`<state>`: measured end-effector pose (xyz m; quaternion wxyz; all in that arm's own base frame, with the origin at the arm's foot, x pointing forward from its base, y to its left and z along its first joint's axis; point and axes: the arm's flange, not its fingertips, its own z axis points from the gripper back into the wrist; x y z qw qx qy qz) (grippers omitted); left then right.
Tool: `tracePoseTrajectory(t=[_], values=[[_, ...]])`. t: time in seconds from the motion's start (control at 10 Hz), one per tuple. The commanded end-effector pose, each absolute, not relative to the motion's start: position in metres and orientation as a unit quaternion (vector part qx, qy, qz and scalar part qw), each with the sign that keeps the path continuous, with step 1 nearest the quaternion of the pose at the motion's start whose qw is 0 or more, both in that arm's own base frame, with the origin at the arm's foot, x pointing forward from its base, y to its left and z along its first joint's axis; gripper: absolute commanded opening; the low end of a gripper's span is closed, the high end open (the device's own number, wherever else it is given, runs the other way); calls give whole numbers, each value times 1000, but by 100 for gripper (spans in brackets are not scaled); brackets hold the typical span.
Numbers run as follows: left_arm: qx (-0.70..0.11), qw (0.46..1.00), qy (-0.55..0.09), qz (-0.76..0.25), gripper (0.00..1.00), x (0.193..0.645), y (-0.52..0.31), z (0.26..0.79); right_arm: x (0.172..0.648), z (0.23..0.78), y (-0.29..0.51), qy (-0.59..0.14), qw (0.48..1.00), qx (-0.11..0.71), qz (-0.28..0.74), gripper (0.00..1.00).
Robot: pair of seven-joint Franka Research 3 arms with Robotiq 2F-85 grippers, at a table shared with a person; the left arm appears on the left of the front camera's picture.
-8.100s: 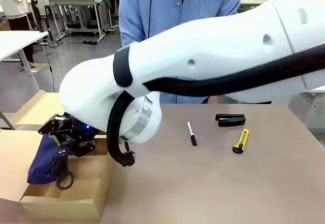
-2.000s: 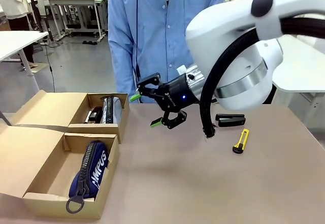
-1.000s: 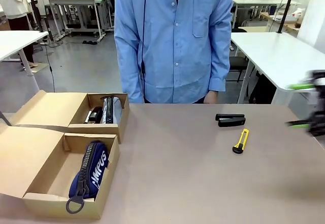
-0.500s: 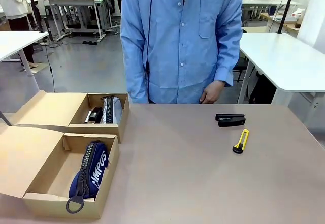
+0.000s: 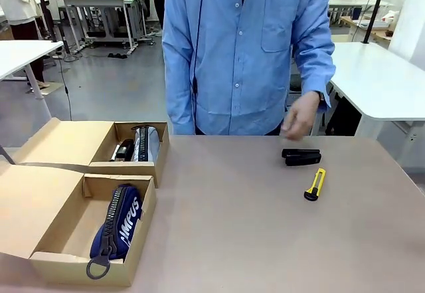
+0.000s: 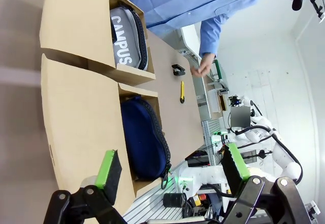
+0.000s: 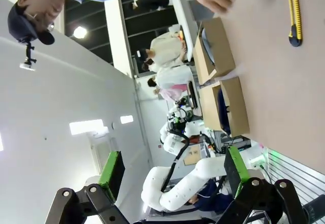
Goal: Place items inside the box.
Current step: Pick up a Pencil pouch or Stapler and place it inside the Mailer Box closest to the robot.
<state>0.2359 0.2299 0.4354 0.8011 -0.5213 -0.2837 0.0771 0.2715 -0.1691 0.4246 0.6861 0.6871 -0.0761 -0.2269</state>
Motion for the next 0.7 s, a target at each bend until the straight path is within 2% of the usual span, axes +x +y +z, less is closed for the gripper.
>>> tracePoseTrajectory(t=[0.0,0.6], values=[[-527,793,-296,71,100,236,229,435,266,431,-172,-69,684,688,-233,100],[-527,793,-296,71,100,236,229,435,270,425,-171,-78,685,687,-229,100]])
